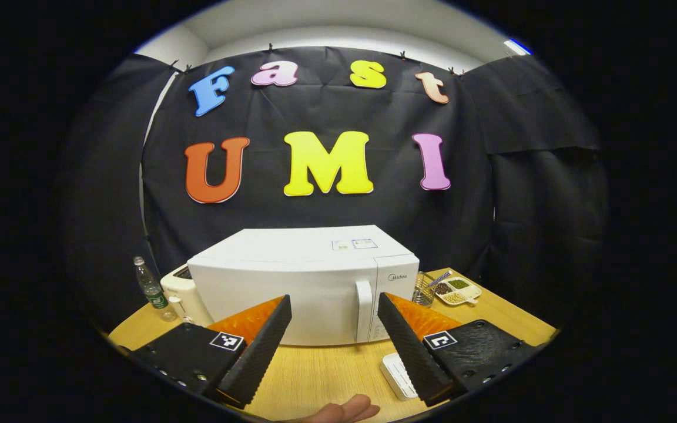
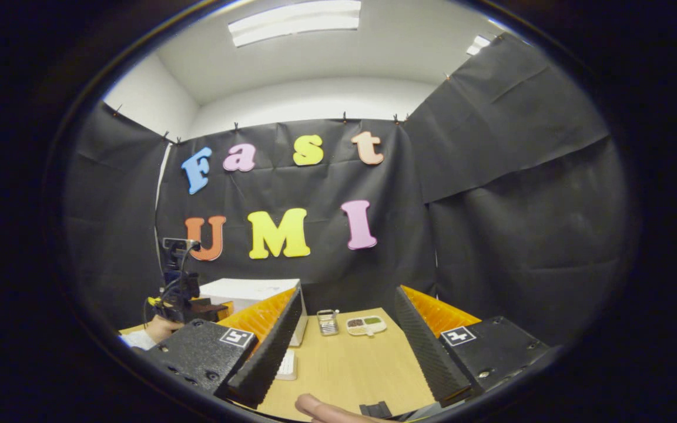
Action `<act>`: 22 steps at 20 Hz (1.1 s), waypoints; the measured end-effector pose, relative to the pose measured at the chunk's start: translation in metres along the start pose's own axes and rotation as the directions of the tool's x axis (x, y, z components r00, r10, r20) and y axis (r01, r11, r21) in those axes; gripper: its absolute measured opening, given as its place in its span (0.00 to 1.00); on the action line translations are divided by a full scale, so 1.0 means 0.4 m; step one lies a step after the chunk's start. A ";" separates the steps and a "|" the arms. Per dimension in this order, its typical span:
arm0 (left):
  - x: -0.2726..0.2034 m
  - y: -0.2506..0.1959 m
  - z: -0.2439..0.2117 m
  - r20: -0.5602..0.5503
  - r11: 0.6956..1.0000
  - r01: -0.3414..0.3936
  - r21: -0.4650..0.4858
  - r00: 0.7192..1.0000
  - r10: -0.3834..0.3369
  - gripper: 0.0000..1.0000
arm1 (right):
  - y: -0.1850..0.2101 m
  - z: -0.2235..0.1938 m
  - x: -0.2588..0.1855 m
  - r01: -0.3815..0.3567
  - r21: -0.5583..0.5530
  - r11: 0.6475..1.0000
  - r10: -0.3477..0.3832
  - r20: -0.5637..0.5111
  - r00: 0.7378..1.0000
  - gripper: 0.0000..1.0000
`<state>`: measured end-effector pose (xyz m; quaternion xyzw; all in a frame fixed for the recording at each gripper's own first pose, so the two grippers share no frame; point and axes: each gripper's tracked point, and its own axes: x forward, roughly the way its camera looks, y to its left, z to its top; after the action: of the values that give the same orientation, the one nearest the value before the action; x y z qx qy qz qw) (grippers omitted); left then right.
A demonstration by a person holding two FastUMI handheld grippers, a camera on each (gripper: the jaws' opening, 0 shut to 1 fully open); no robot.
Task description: Open the microwave oven with the left hand, put the food in, and close the microwave oven.
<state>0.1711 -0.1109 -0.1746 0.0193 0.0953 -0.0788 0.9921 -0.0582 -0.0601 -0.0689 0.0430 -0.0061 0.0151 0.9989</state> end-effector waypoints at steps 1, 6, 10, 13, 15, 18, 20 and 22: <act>-0.027 0.016 0.015 0.000 1.000 -0.007 -0.012 1.000 0.007 0.95 | 0.011 0.002 0.009 -0.006 -0.005 1.000 0.006 -0.002 1.000 1.00; -0.197 0.125 0.115 0.071 0.996 -0.089 0.018 0.994 0.087 0.95 | 0.060 0.048 0.048 -0.053 -0.034 0.998 0.053 0.003 0.999 1.00; -0.369 0.190 0.178 0.129 0.986 -0.162 0.026 0.979 0.157 0.95 | 0.098 0.063 0.072 -0.064 -0.044 0.997 0.064 -0.009 0.998 1.00; -0.489 0.197 0.227 0.181 0.985 -0.172 -0.002 0.969 0.170 0.95 | 0.131 0.069 0.073 -0.084 -0.022 0.996 0.084 -0.021 0.996 0.90; -0.569 0.183 0.251 0.207 0.989 -0.149 -0.018 0.967 0.149 0.95 | 0.142 0.080 0.072 -0.088 -0.008 0.996 0.087 -0.025 0.996 1.00; -0.664 0.176 0.261 0.243 0.988 -0.151 -0.002 0.959 0.147 0.94 | 0.140 0.095 0.071 -0.064 -0.008 0.998 0.064 -0.016 0.998 0.90; -0.712 0.157 0.250 0.253 0.988 -0.155 0.011 0.956 0.148 0.94 | 0.151 0.101 0.062 -0.058 -0.022 0.998 0.057 -0.013 0.998 0.88; -0.742 0.136 0.250 0.270 0.989 -0.147 0.013 0.953 0.138 0.94 | 0.157 0.104 0.054 -0.048 -0.029 0.998 0.048 -0.013 0.999 0.99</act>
<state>-0.0895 -0.0171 -0.0180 0.0316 -0.0427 -0.0107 0.9985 -0.0392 -0.0004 -0.0217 0.0283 -0.0013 0.0394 0.9988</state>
